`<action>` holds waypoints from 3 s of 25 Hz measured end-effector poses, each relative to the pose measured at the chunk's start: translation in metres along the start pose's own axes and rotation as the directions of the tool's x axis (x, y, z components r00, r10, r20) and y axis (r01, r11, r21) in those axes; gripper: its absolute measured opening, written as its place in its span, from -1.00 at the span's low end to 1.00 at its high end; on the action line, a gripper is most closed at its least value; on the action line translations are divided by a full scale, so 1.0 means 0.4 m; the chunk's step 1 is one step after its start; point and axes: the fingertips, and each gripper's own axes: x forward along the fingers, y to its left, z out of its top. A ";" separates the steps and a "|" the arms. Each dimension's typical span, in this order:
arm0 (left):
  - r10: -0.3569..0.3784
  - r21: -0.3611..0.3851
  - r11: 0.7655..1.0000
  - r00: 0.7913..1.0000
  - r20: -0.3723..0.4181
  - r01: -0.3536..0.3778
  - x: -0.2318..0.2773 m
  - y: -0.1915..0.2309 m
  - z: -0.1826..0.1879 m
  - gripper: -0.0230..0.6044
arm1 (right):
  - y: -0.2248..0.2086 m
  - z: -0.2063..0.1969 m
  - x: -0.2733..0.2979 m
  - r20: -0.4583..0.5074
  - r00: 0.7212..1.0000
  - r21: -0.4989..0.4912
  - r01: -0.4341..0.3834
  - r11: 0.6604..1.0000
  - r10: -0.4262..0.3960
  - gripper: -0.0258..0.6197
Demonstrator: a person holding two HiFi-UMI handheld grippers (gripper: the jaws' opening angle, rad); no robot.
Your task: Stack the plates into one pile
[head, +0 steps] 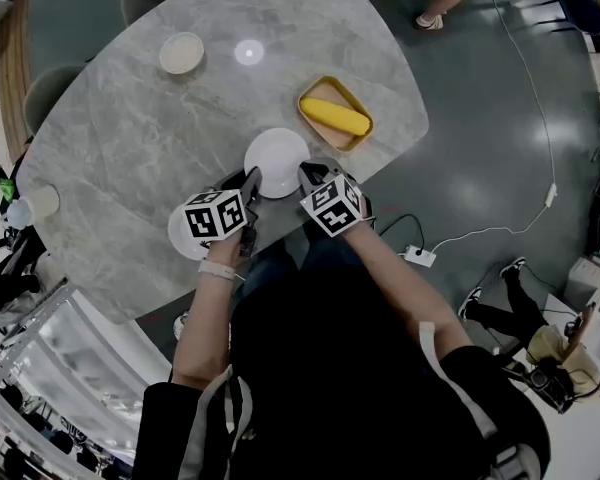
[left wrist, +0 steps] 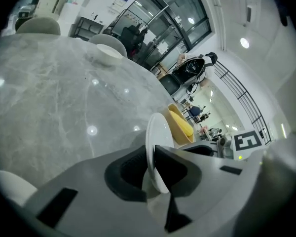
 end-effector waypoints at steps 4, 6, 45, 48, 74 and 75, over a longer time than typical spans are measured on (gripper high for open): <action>-0.067 -0.084 0.994 0.996 0.061 0.072 -0.022 -0.010 0.009 -0.82 | 0.012 0.003 -0.010 0.001 1.000 -0.011 0.006 1.000 -0.006 -0.87; -0.067 -0.089 0.993 0.995 0.078 0.074 -0.035 -0.007 0.008 -0.82 | 0.020 0.009 -0.016 0.006 1.000 -0.017 0.009 1.000 -0.009 -0.87; 0.027 -0.381 0.918 0.943 0.330 0.107 -0.509 0.304 -0.188 -0.82 | 0.471 0.239 0.087 -0.008 0.993 -0.353 -0.114 0.928 0.119 -0.87; 0.036 -0.388 0.917 0.946 0.323 0.098 -0.524 0.341 -0.213 -0.82 | 0.497 0.241 0.100 -0.017 0.993 -0.363 -0.117 0.924 0.119 -0.87; 0.268 -0.009 0.963 0.961 0.074 -0.268 -0.555 0.436 -0.277 -0.37 | 0.563 0.267 0.137 -0.029 0.994 -0.356 -0.105 0.929 0.102 -0.87; 0.275 0.000 0.961 0.959 0.072 -0.275 -0.555 0.439 -0.277 -0.35 | 0.562 0.267 0.136 -0.030 0.994 -0.355 -0.105 0.929 0.101 -0.87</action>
